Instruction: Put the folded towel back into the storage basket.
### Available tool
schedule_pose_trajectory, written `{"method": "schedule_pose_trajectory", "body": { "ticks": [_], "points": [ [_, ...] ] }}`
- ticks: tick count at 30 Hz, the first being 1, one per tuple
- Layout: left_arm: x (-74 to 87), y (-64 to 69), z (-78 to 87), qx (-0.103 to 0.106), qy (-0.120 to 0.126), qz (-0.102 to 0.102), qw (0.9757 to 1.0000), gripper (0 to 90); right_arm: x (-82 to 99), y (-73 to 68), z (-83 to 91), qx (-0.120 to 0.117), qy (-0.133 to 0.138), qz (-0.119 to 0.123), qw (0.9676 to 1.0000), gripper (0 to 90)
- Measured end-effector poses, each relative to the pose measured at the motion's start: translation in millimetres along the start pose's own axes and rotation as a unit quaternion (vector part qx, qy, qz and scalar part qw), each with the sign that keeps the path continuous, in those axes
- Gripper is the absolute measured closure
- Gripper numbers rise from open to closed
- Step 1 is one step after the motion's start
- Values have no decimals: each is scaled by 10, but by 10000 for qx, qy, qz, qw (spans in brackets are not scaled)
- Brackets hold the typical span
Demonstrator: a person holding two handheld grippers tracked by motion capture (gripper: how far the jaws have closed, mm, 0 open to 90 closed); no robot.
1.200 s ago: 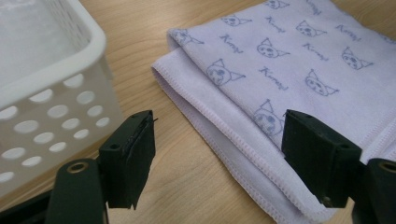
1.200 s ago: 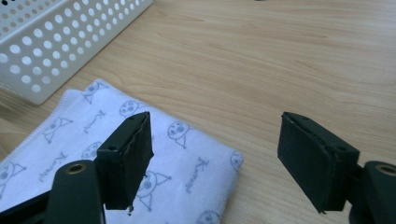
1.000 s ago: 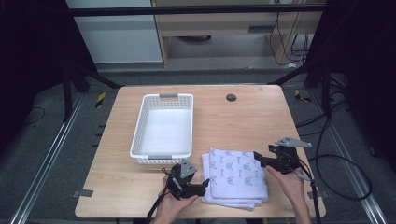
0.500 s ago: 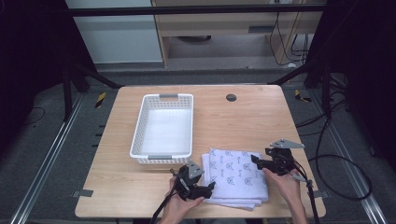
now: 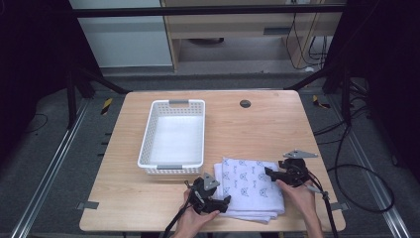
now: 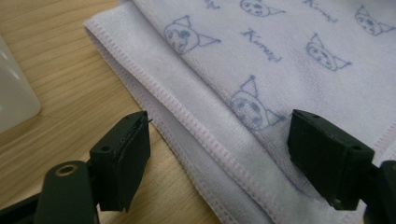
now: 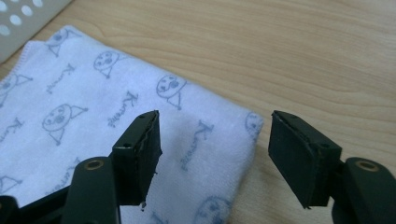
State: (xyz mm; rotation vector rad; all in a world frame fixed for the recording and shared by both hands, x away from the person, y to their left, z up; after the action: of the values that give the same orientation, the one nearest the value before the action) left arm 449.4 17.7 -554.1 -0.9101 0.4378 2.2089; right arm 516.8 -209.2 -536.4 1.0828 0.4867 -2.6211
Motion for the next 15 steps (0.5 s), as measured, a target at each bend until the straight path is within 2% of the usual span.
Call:
{"method": "schedule_pose_trajectory", "body": {
  "ticks": [6,12,15],
  "points": [
    [5,0,-21,37,-30,92,9999,204,53,-21,-91,45,-191,112,9997,359],
    [0,7,-30,-15,-81,42,10000,207,68,-8,-112,16,-219,72,9997,361],
    [-7,26,-31,13,-89,34,10000,233,78,-8,-123,-29,-246,-37,9997,359]
  ]
}}
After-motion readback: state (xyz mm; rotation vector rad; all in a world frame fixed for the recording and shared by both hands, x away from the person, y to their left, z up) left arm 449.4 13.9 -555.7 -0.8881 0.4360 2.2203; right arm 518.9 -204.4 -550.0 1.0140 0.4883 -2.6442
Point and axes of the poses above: each handheld gripper's, and its own axes: z roughly backward along the jaws, x roughly out of its underside, y roughly to its right, the point moved 8 cm from there along -z, roughly forward along the jaws, and after that the axes turned 5 degrees about -z, right-handed, at the moved point
